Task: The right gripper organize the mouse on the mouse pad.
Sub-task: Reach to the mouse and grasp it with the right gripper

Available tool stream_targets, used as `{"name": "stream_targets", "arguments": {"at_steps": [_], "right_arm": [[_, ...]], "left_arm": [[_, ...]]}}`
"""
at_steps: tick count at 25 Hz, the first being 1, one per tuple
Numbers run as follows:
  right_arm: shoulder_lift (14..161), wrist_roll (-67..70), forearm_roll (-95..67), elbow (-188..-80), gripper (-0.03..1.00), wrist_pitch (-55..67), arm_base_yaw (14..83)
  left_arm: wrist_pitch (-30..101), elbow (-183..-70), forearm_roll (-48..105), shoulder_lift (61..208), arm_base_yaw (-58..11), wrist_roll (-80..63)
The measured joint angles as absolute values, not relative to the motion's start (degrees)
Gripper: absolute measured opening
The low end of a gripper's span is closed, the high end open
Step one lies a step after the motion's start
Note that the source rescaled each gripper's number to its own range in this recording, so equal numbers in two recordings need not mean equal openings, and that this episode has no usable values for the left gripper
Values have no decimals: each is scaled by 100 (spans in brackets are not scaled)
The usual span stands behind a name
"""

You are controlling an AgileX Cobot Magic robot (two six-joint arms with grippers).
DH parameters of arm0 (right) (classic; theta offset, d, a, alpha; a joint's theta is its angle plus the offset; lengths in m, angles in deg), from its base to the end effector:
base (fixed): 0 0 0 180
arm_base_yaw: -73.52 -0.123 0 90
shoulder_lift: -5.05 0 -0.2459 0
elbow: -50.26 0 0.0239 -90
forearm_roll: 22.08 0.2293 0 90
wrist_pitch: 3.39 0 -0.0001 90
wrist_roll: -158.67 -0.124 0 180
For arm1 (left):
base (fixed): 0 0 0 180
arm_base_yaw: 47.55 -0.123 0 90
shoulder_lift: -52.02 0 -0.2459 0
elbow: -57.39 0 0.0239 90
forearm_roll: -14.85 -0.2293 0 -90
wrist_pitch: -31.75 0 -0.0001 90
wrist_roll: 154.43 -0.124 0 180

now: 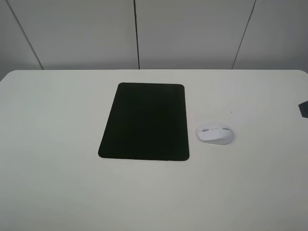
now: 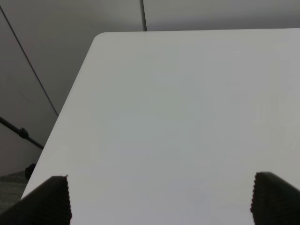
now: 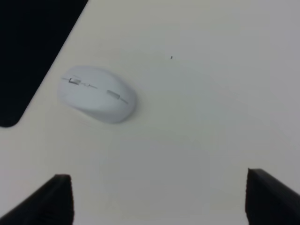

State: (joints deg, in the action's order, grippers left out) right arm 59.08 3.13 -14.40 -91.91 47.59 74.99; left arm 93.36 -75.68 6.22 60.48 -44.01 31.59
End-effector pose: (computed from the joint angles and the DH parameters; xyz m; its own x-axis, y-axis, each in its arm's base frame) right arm 0.1607 0.0088 0.2404 -0.7354 -0.3150 -0.6000 -0.3018 0.9450 -0.1262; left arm 0.0426 0.0138 0.2537 -0.4468 -0.0052 -0.8946 -0.0713 0.9970 0.0298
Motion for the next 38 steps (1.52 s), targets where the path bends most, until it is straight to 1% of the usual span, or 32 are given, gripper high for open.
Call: {"name": "stream_targets", "arguments": {"at_steps": [3, 9, 14, 17, 27, 38], "right_arm": [[6505, 502, -1578, -9319, 57, 4650, 7074], [7684, 596, -2463, -9575, 57, 4490, 6248], [8788, 1501, -2556, -9969, 57, 4410, 5855], [9424, 2020, -2543, -10261, 57, 4405, 5722], [11246, 3237, -2208, -11115, 57, 4257, 5643], [12154, 3946, -2063, -11243, 57, 3701, 5465]], "left_arm": [[9336, -7568, 622, 6048, -4401, 3159], [9336, -7568, 622, 6048, -4401, 3159], [9336, -7568, 622, 6048, -4401, 3159], [9336, -7568, 622, 6048, -4401, 3159], [9336, -7568, 622, 6048, -4401, 3159], [9336, -7568, 622, 6048, -4401, 3159]]}}
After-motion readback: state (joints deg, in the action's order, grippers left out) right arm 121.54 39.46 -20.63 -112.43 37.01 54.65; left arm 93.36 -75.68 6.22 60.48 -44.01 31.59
